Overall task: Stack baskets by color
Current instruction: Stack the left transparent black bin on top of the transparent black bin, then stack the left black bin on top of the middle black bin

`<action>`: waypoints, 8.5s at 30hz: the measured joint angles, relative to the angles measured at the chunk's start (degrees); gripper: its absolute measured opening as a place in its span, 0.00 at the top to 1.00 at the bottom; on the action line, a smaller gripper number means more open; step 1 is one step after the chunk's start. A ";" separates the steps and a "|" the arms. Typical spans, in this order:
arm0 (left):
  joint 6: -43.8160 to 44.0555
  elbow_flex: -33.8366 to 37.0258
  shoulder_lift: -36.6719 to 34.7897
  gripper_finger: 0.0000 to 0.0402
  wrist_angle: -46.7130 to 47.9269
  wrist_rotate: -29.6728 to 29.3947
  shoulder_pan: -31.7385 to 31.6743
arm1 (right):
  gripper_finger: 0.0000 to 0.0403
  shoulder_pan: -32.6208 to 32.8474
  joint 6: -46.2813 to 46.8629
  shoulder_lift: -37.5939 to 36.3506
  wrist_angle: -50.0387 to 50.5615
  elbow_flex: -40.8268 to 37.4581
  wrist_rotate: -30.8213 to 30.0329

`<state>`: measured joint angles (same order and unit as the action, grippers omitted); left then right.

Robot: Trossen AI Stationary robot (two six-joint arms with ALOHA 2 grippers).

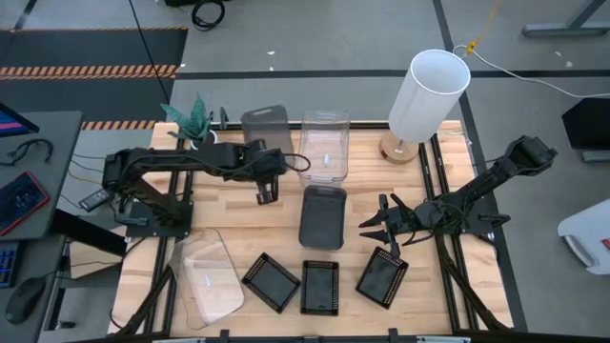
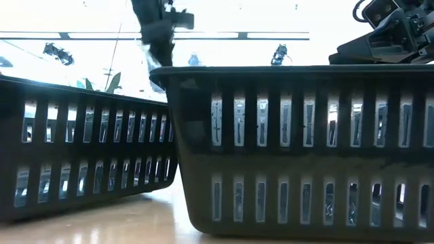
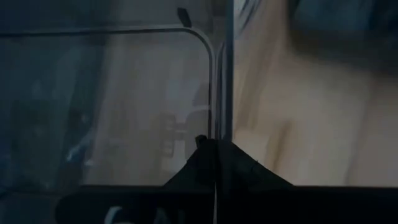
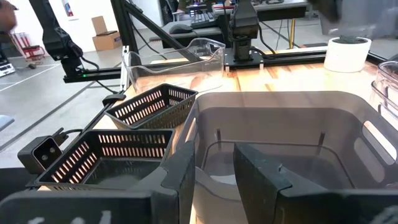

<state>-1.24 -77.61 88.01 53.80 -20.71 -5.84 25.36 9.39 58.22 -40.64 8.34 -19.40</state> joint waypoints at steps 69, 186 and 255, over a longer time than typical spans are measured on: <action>10.16 -6.31 17.80 0.56 -23.14 6.73 23.43 | 0.72 0.07 -0.11 -1.64 0.03 0.02 1.25; 52.16 -3.49 21.20 0.57 12.26 28.92 26.82 | 0.72 0.06 0.94 -1.49 -1.31 0.02 1.29; 34.30 -16.00 22.88 0.98 11.86 28.66 26.77 | 0.72 0.07 0.07 -1.49 -2.16 0.02 1.51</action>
<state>33.06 -93.61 110.89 65.66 7.95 20.93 25.43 9.45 56.73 -42.81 8.36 -17.89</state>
